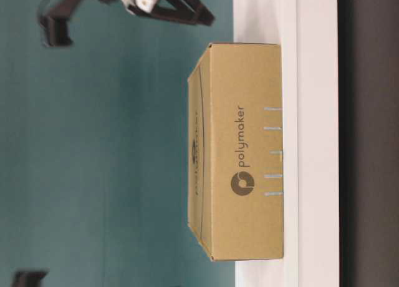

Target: Place the cardboard box on the stand after clamping it between your arms.

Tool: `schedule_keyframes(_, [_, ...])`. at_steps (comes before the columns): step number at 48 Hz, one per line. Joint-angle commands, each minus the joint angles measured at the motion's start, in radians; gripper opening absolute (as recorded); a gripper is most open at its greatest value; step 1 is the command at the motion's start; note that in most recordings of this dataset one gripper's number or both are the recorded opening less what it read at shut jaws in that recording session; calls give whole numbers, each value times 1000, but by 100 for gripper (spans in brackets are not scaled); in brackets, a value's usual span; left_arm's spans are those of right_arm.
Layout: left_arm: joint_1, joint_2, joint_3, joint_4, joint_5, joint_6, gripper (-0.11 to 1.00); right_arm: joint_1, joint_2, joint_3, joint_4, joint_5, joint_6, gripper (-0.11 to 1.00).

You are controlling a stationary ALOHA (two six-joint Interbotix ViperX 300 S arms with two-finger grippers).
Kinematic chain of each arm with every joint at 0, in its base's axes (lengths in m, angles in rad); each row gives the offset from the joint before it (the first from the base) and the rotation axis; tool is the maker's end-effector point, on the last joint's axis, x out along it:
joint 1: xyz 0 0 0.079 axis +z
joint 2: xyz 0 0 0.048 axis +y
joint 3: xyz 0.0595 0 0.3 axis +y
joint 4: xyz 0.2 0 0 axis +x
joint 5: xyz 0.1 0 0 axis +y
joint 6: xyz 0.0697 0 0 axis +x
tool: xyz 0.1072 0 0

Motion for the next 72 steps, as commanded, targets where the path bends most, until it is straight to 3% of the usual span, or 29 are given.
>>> schedule_keyframes(1, [-25,-86,21,0,-21,-6,79,51,-66,25,2,-21,38,82])
schedule_keyframes(9, [-66,-252,110,-2,-84,-40,79,104,-163,94,2,-75,103,82])
schedule_keyframes(27, [-187,-541,229,-2,-114,-242,79,221,-390,235,2,-252,268,82])
schedule_keyframes(35, [-252,-624,265,-2,-120,-276,79,296,-512,272,2,-284,285,82])
schedule_keyframes(48, [-288,-738,282,-2,-121,-276,79,396,-752,357,2,-281,285,82])
schedule_keyframes(61, [-314,-785,290,-2,-123,-276,79,400,-937,437,2,-284,287,82])
schedule_keyframes(72, [-365,-781,314,-2,-133,-341,77,400,-979,469,2,-284,316,82])
